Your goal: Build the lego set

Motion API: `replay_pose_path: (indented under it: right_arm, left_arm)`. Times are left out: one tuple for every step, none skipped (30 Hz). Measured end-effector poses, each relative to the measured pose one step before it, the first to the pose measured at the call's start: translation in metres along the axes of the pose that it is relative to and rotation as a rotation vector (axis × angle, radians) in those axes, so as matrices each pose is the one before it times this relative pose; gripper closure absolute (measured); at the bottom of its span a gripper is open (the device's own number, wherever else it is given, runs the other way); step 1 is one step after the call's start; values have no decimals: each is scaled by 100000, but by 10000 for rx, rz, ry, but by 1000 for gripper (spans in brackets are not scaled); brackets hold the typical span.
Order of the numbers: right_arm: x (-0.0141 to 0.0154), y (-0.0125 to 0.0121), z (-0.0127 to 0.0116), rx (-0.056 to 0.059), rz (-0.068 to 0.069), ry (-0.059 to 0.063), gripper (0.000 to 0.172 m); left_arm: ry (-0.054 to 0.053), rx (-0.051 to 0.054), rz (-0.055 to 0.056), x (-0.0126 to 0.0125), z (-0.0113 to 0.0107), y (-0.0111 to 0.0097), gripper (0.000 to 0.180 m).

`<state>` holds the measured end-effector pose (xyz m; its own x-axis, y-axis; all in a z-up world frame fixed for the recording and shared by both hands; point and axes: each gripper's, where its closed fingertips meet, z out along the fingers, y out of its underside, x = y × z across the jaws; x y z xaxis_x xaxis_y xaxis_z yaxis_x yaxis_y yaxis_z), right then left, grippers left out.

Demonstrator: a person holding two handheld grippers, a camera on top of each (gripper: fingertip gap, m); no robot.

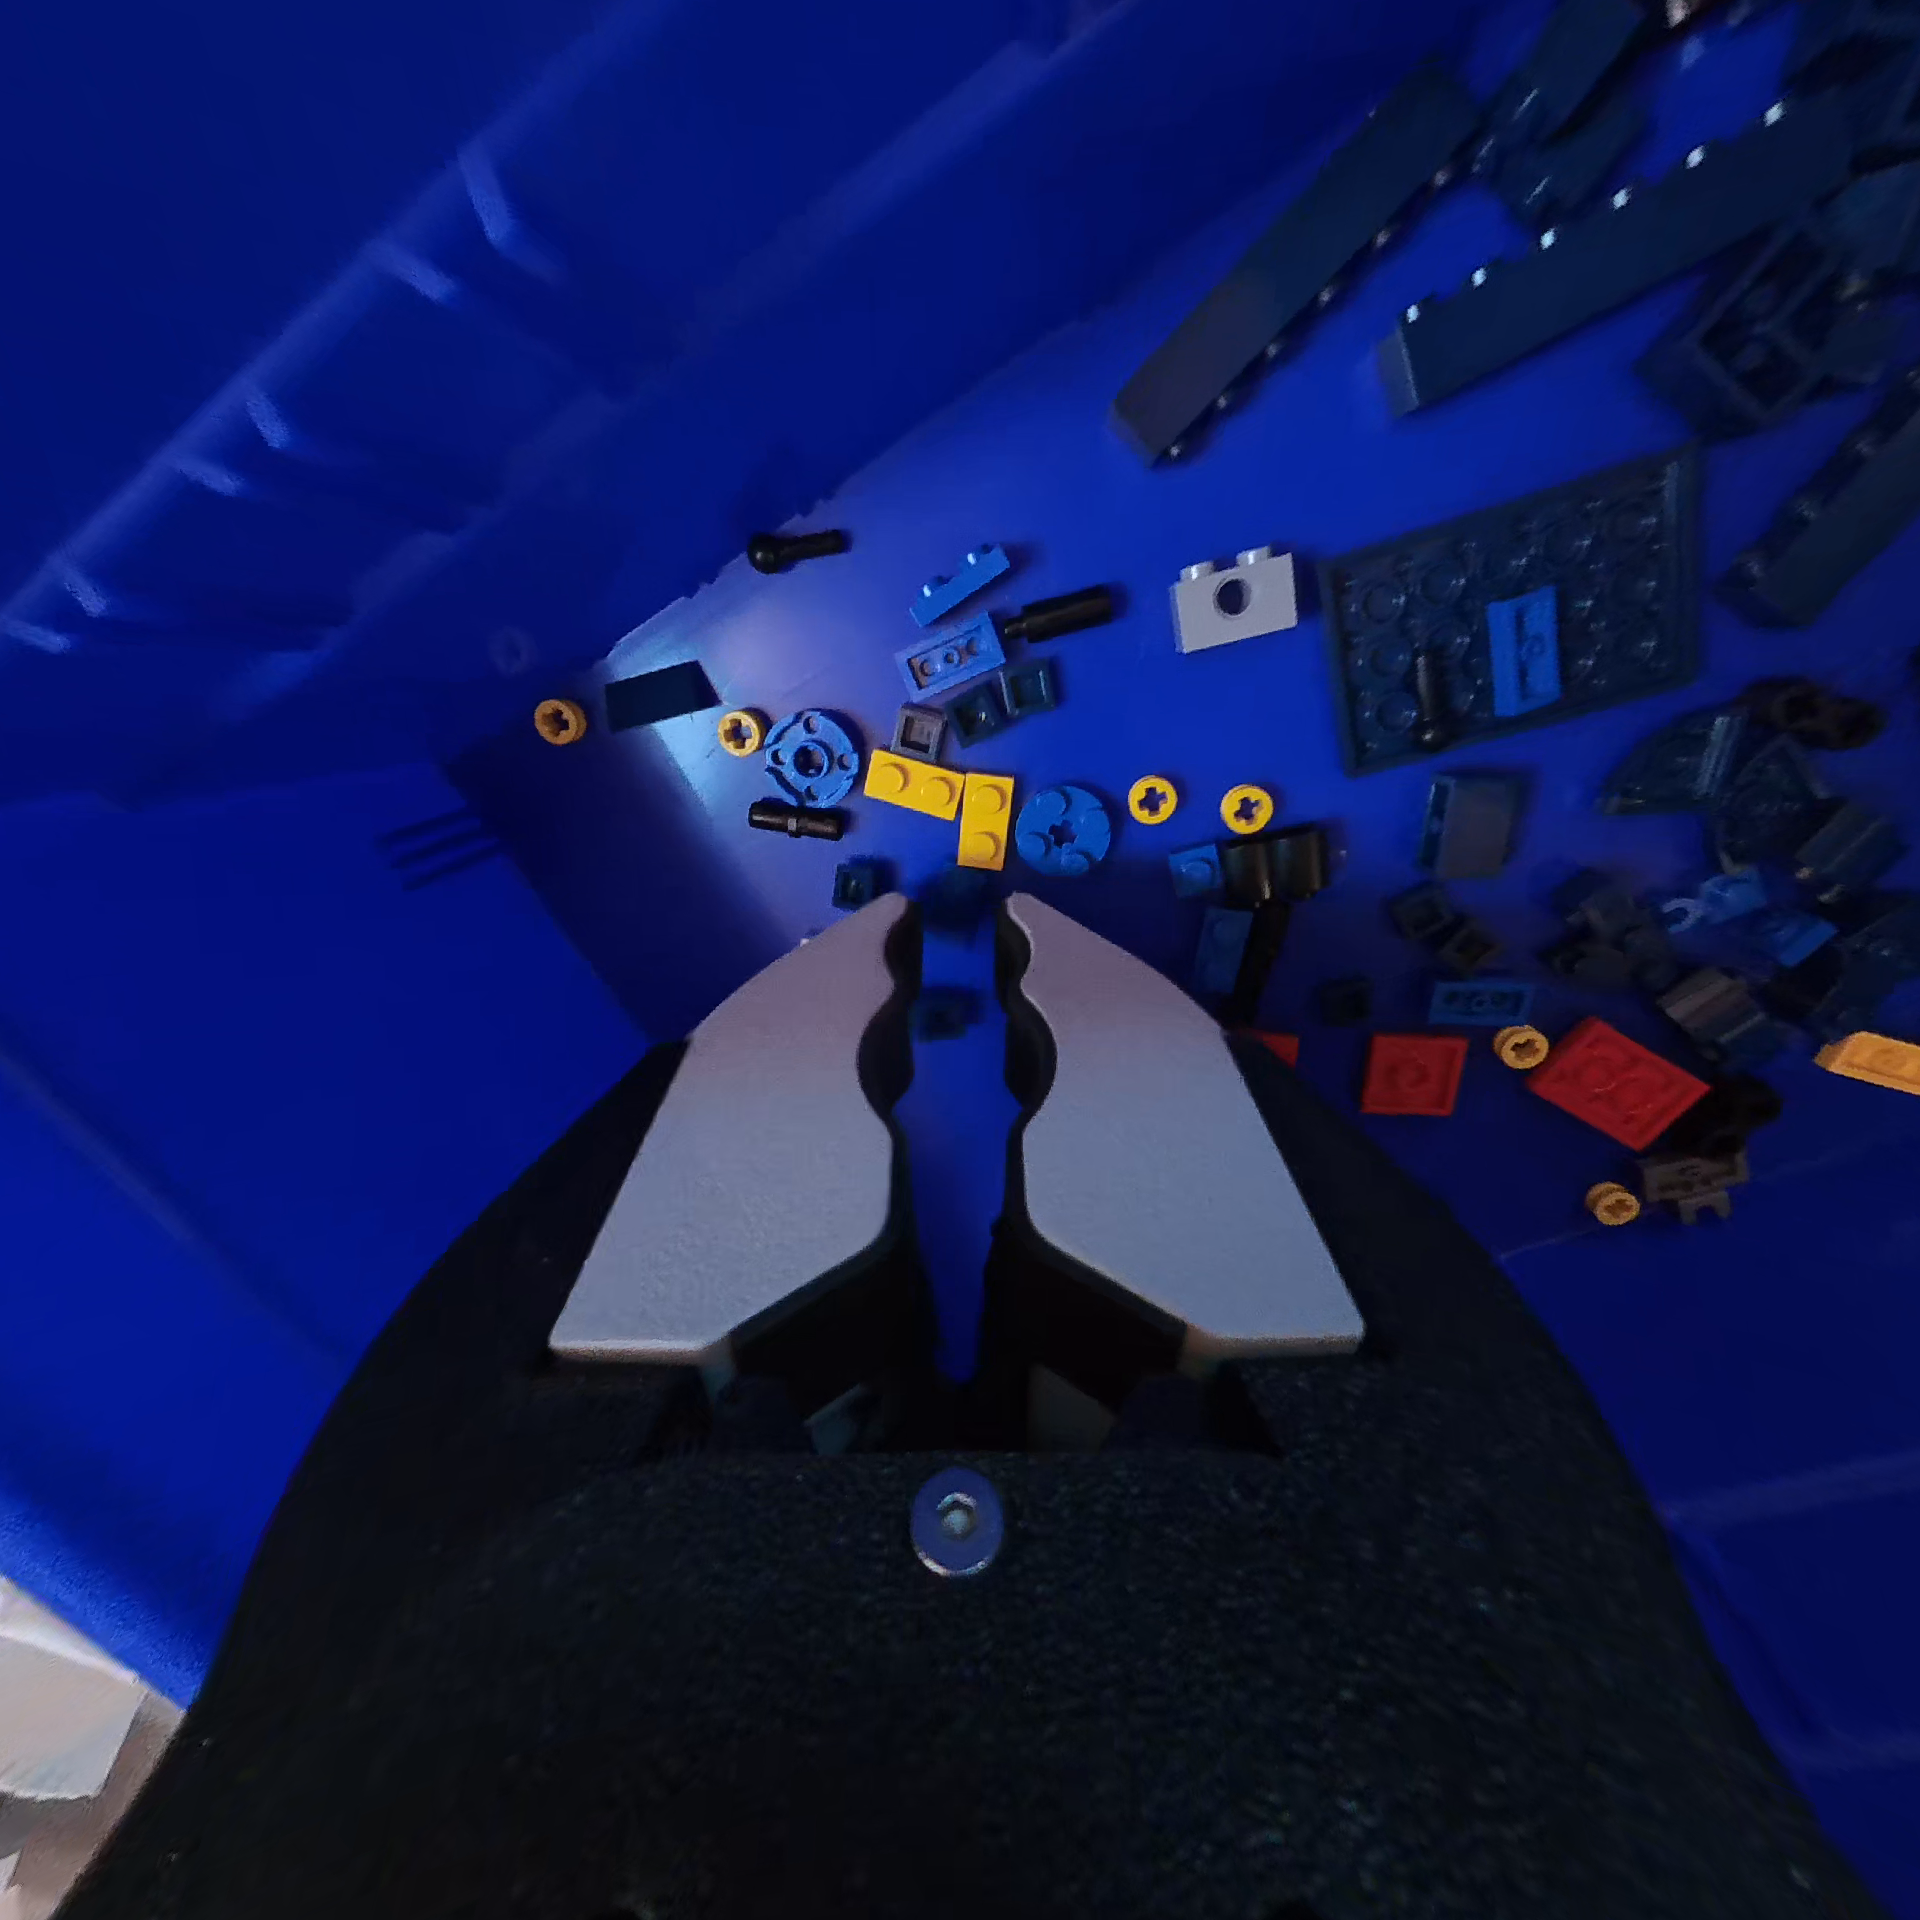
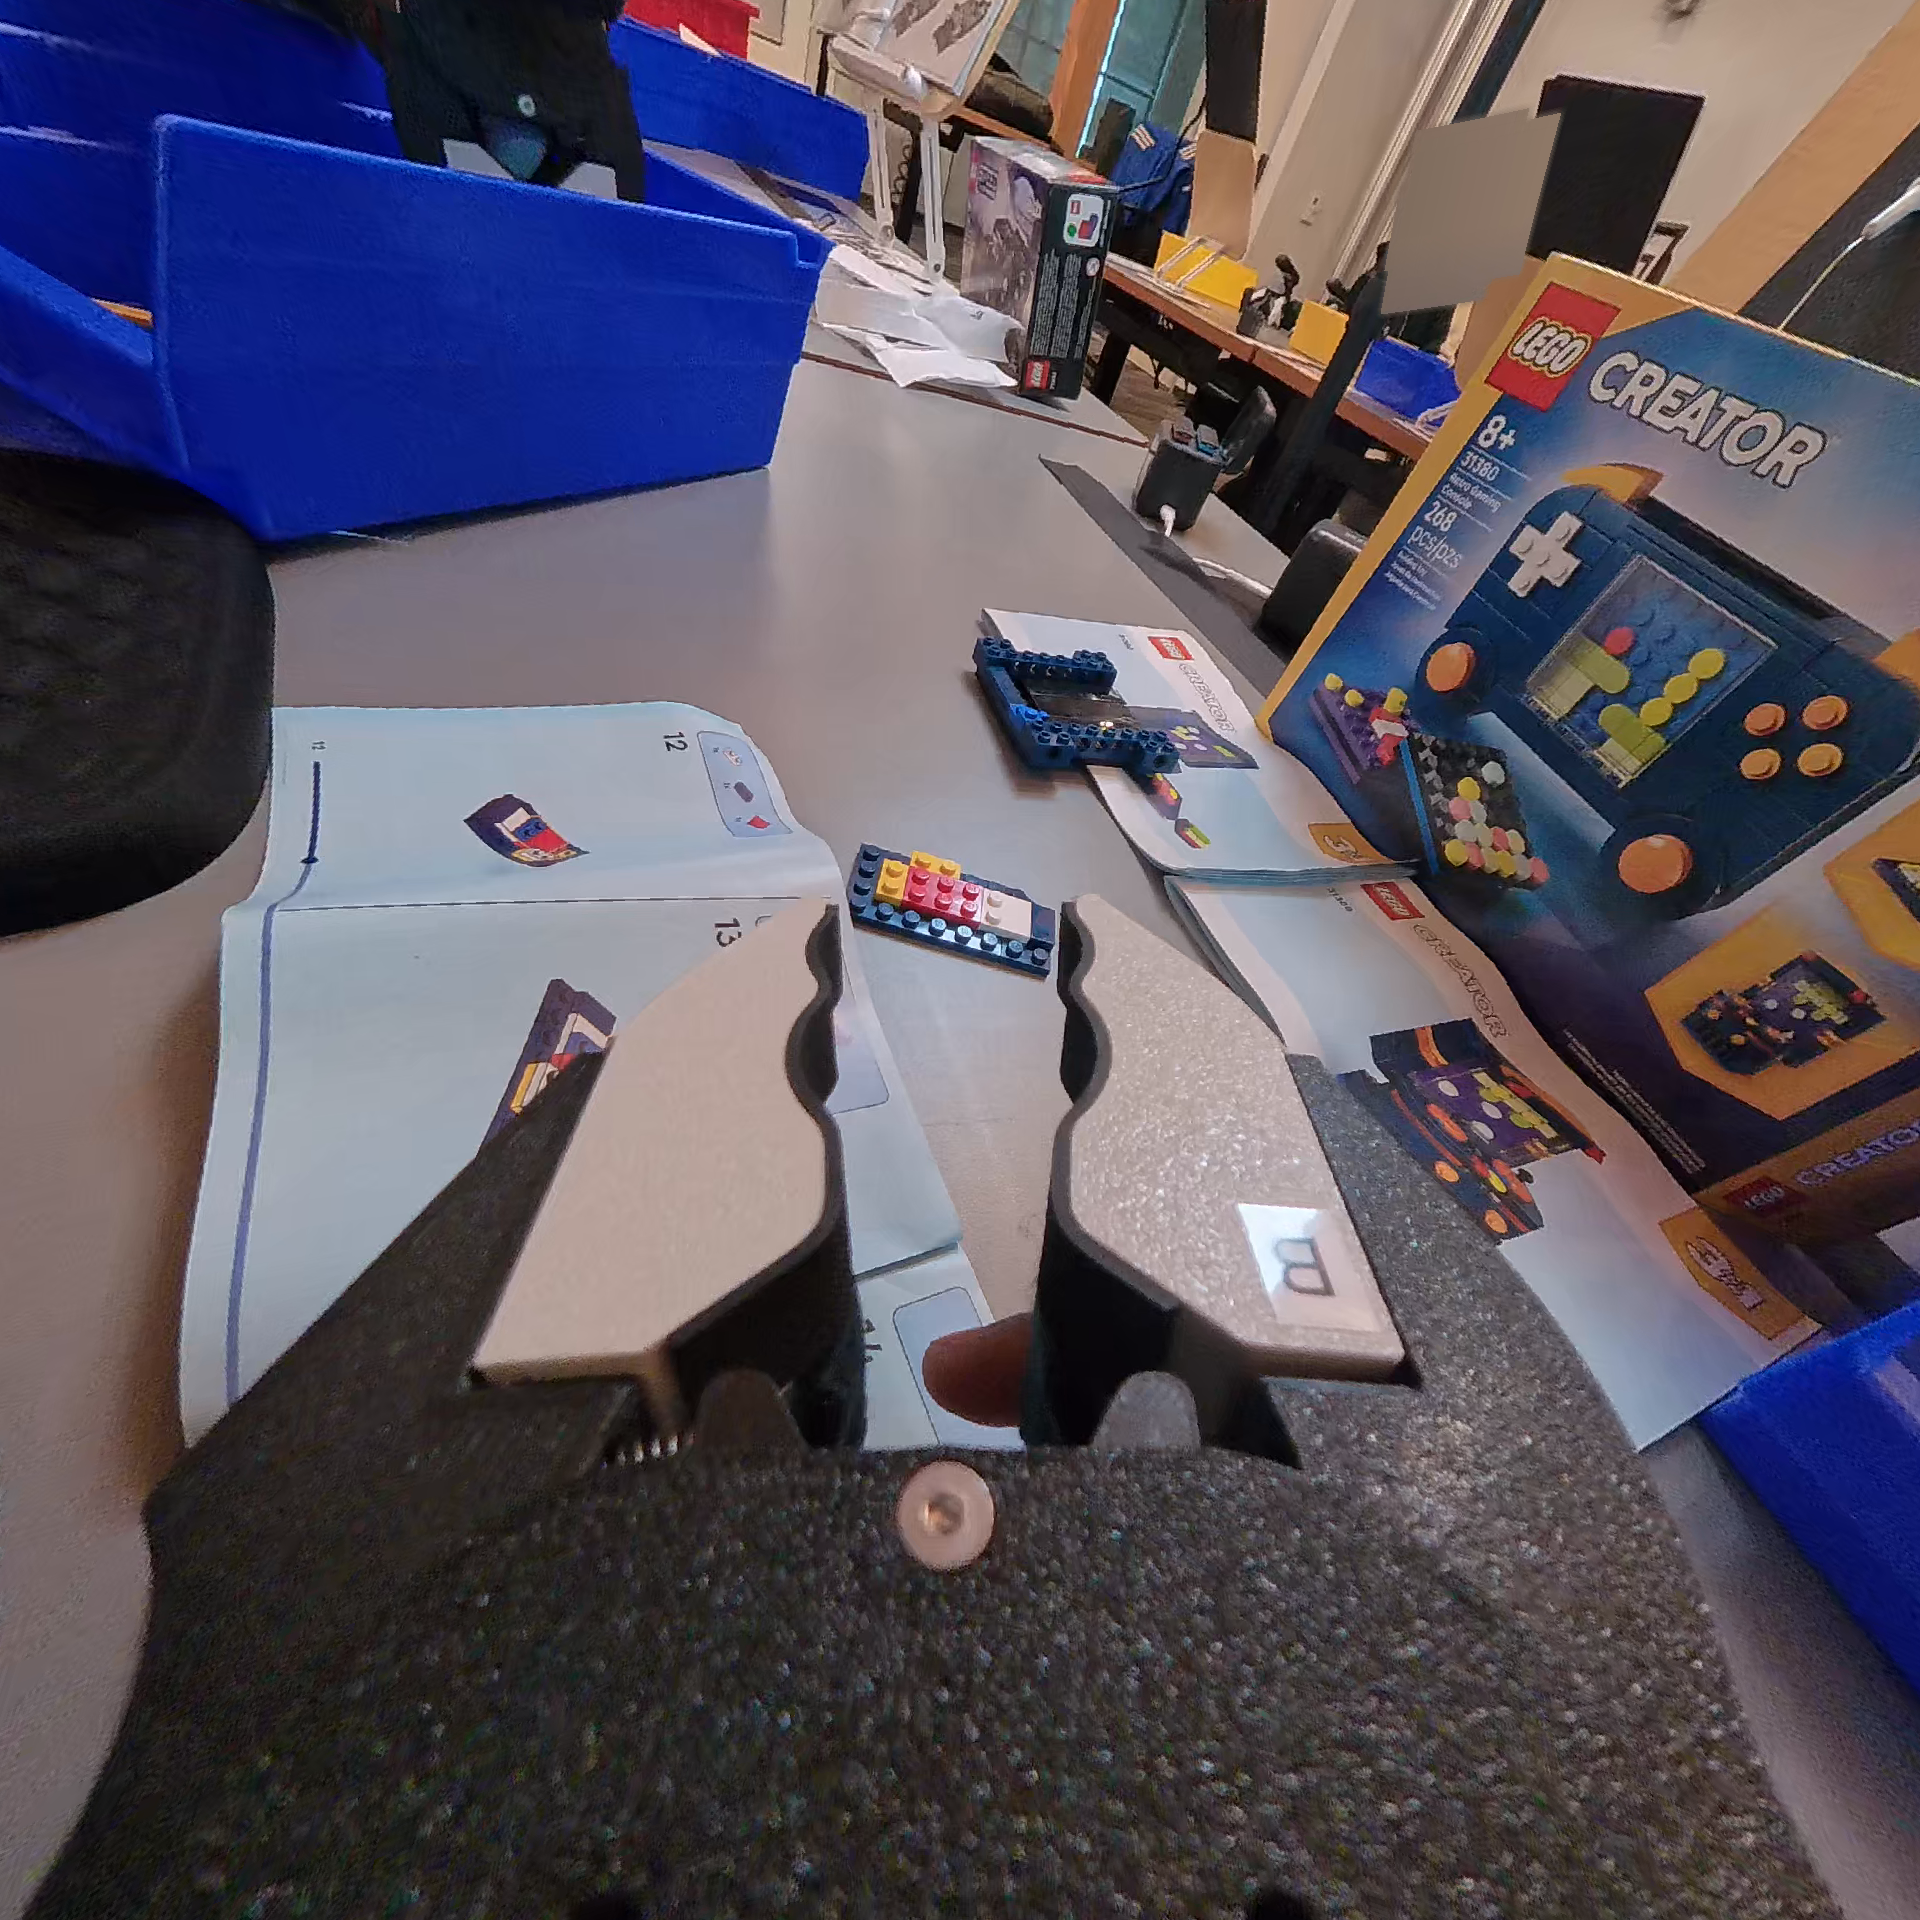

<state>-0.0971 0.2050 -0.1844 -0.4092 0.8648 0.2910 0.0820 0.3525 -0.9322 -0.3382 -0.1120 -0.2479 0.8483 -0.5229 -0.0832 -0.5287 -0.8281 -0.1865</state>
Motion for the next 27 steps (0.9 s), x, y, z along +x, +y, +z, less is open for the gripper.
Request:
replay_pose_path:
  right_arm:
    - [-21, -8, -10, 2, -10, -2, 132]
    - [-16, -6, -3, 3, -7, -7, 132]
    - [-32, -18, -11, 3, -5, -10, 132]
    - [-24, -4, -5, 1, -5, -12, 132]
    - [-28, -6, 7, -1, -9, -13, 132]
    - [-22, -8, -10, -3, -8, -14, 132]
    - [-40, -3, 7, -6, -7, -15, 132]
    - [-29, -12, -6, -3, -10, -13, 132]
    - [-36, -28, -21, 8, -10, -2, 132]
    - [-2, -61, -31, 29, -2, 7, 132]
    - [6, -86, -58, 53, 23, 7, 132]
    - [24, -120, -63, 78, 57, 2, 132]
    - [42, -166, -86, 105, 81, -5, 132]
    - [49, -188, -91, 128, 97, -7, 132]
    - [52, -216, -89, 144, 113, -11, 132]
    - [33, -265, -101, 169, 134, -25, 132]
    - [4, -356, -98, 217, 158, -47, 132]
    - [-47, -470, -124, 281, 189, -74, 132]
    - [-106, -588, -127, 345, 239, -112, 133]
    - [-185, -696, -132, 406, 292, -175, 134]
    - [-325, -799, -138, 465, 327, -255, 136]
    - [-418, -873, -102, 506, 348, -304, 138]
    - [-493, -851, -67, 491, 367, -335, 140]
    - [-616, -729, 25, 404, 391, -402, 142]
    - [-772, -560, 155, 276, 420, -491, 145]
    - [-911, -373, 292, 155, 440, -553, 148]
    - [-1021, -213, 416, 60, 431, -589, 150]
  left_arm:
    - [43, 58, -77, -24, -10, -124, 168]
    - [79, -31, -53, 32, 37, 39, 169]
    - [90, 1, -76, 69, 16, 5, 171]
    - [51, 9, -74, 28, 27, 13, 171]
    - [28, 29, -86, 6, 7, 2, 172]
    - [14, 35, -92, 1, -2, 8, 172]
    - [36, 36, -95, 57, 9, -6, 172]
    - [43, 9, -107, 73, -11, -19, 172]
    - [-31, -71, -140, -22, -34, 25, 172]
    - [-176, -213, -231, -153, -60, 173, 172]
    - [-429, -273, -261, -411, -282, 274, 172]
    - [-570, 27, -341, -496, -644, -98, 172]
    - [-519, 410, -492, -368, -1000, -665, 172]
    - [-505, 652, -613, -252, -1313, -1108, 173]
    - [-538, 823, -642, -136, -1511, -1494, 173]
    - [-435, 1020, -647, 236, -1616, -1935, 173]
    - [-35, 1243, -601, 1085, -1580, -2414, 173]
    - [316, 1401, -507, 1919, -1315, -2752, 173]
    - [498, 1373, -404, 2500, -819, -2738, 173]
    - [628, 1123, -213, 2908, -194, -2262, 173]
    - [697, 778, -26, 3076, 481, -1580, 173]
    - [616, 365, 23, 2858, 1051, -800, 173]
    - [417, 6, -13, 2291, 1448, -143, 173]
    - [173, -89, -21, 1647, 1665, 135, 173]
    - [253, -55, 55, 1517, 1727, 220, 173]
    - [232, -168, -40, 1202, 1691, 403, 173]
    - [-136, -422, 29, 436, 1529, 719, 173]
